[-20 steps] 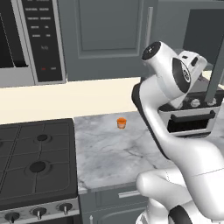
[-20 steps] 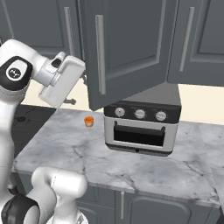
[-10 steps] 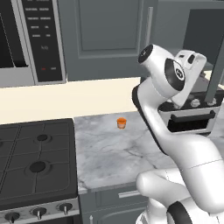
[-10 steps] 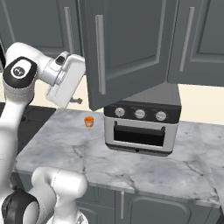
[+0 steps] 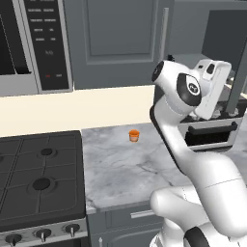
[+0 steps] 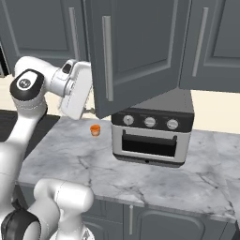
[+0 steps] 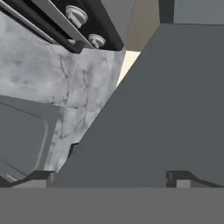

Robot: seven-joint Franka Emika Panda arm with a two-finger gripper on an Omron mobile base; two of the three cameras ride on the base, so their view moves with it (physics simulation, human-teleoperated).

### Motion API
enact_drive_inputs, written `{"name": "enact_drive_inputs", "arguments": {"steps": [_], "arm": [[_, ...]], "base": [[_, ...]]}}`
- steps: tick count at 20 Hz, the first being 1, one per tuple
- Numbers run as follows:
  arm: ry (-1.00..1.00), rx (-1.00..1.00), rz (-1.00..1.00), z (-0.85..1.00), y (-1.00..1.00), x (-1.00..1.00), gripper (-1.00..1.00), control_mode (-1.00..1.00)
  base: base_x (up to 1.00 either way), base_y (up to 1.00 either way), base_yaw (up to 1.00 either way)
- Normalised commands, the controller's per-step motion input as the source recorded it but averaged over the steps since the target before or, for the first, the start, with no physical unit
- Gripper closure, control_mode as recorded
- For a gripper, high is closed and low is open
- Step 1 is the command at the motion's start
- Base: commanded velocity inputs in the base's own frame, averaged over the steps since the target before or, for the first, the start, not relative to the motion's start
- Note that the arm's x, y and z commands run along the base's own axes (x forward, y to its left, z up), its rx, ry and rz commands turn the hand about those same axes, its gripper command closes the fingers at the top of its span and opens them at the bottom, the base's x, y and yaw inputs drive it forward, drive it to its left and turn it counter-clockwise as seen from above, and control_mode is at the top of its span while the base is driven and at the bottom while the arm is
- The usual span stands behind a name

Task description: Pick the soap dispenser and dish brush from the cabinet and place them on the counter.

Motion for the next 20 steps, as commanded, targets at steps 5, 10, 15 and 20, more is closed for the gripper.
{"name": "enact_drive_inputs", "arguments": {"steps": [5, 10, 15, 20], "arm": [[-0.07, -0.07, -0.07, 0.0, -0.22, -0.31, -1.0, -1.0], [-0.07, -0.07, -0.07, 0.0, -0.23, -0.3, -1.0, -1.0], [-0.09, -0.07, -0.05, -0.01, -0.32, -0.29, -1.0, -1.0], [-0.08, -0.06, -0.04, -0.04, -0.36, -0.23, -1.0, -1.0]], "base": [[0.0, 0.0, 0.0], [0.0, 0.0, 0.0], [0.0, 0.0, 0.0], [0.0, 0.0, 0.0]]}}
